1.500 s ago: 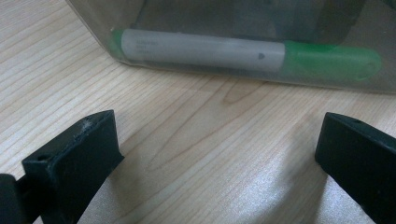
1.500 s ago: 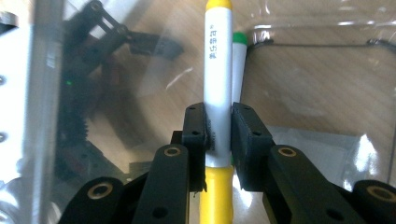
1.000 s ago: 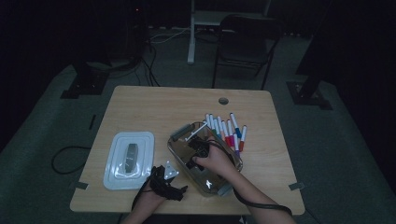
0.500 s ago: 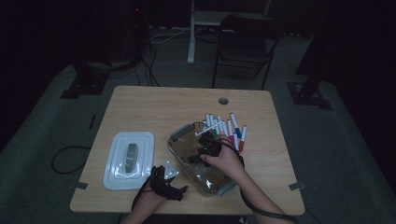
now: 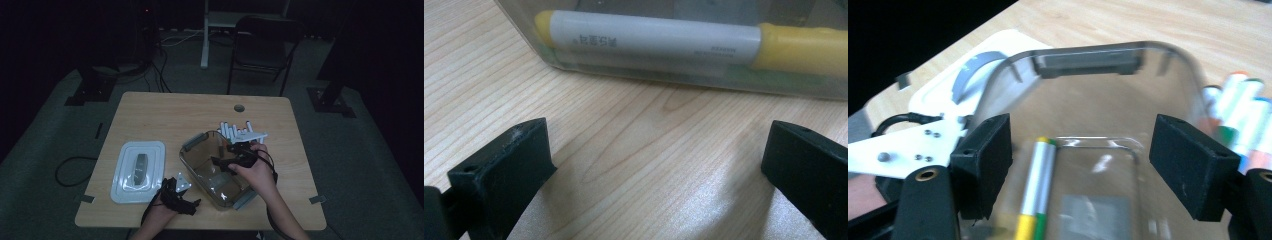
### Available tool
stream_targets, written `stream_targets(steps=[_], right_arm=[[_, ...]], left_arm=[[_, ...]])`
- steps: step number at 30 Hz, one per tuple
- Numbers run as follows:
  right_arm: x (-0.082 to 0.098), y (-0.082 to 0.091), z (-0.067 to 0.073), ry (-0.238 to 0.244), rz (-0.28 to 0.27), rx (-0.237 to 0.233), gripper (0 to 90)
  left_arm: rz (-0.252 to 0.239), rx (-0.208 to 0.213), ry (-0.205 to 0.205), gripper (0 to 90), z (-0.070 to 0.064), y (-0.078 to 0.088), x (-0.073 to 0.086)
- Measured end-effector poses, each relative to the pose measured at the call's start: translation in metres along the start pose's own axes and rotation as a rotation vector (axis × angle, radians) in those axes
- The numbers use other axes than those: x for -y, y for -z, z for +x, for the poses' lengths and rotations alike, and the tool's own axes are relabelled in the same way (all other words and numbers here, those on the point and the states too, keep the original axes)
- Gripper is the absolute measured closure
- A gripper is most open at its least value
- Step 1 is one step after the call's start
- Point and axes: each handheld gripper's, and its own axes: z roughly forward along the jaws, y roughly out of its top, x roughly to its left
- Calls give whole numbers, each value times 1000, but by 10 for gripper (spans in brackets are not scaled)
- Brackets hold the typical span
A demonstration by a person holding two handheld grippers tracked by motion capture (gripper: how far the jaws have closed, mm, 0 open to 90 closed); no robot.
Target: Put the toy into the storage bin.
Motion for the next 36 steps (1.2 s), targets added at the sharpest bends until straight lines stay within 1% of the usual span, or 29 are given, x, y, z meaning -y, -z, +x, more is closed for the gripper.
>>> stream_targets(steps=[1,2,4,5,6,7,8,9,10,12,13,14,15,16,18,19,20,21,23,24,25,26,27,28,30,31,33,34,36], right_arm=[[0,0,0,0,0,0,249],[0,10,-4,18,-29,35,249],[0,14,-6,14,-49,44,247],[0,20,-9,27,-67,63,222],[0,24,-12,35,-75,71,235],[0,29,-15,27,-82,82,256],[0,38,-25,-12,-120,113,256],[0,38,-25,-12,-120,113,256],[0,44,-37,-35,-137,156,238],[0,46,-42,-46,-154,172,236],[0,47,-49,-43,-148,196,250],[1,48,-53,-47,-132,197,245],[1,48,-60,-72,-127,206,254],[3,47,-70,-95,-95,215,317],[4,46,-74,-106,-89,218,322],[6,44,-81,-120,-74,236,337],[10,41,-92,-159,-53,250,340],[10,41,-92,-159,-53,250,340],[14,36,-102,-189,-24,257,382],[18,32,-111,-218,-20,257,395],[18,32,-111,-218,-20,257,395],[23,27,-122,-243,1,308,424],[23,27,-122,-243,1,308,424],[28,21,-134,-266,29,319,449],[30,19,-137,-273,39,315,468],[34,15,-143,-289,72,311,470],[39,9,-149,-295,79,336,482],[44,4,-155,-366,135,354,495],[46,3,-158,-368,128,369,515]], left_arm=[[0,0,0,4,0,0,0],[0,-1,0,4,0,0,0],[-1,0,0,4,0,0,0],[-1,-1,0,4,0,0,0],[-1,-1,0,4,0,0,0],[-1,-1,0,4,0,0,0],[0,0,0,4,0,0,0],[1,0,0,4,0,0,0],[0,-1,0,4,0,0,0],[-1,-1,0,4,0,0,0],[0,-1,0,4,0,0,0],[0,-1,0,4,0,0,0],[0,-1,0,4,0,0,0],[-1,-1,0,4,0,0,0],[-1,-2,0,4,0,0,0],[-1,-2,0,4,0,0,0],[-2,-2,0,4,0,0,0],[-2,-2,0,4,0,0,0],[-1,-2,0,4,0,0,0],[-2,-2,0,4,0,0,0],[-1,-2,0,4,0,0,0],[-2,-2,1,4,0,0,0],[-2,-2,1,4,0,0,0],[-2,-1,1,4,0,0,0],[-2,-1,1,4,0,0,0],[-2,-1,1,4,0,0,0],[-2,-1,0,4,0,0,0],[-2,-1,0,4,0,0,0],[-2,-1,0,4,0,0,0]])
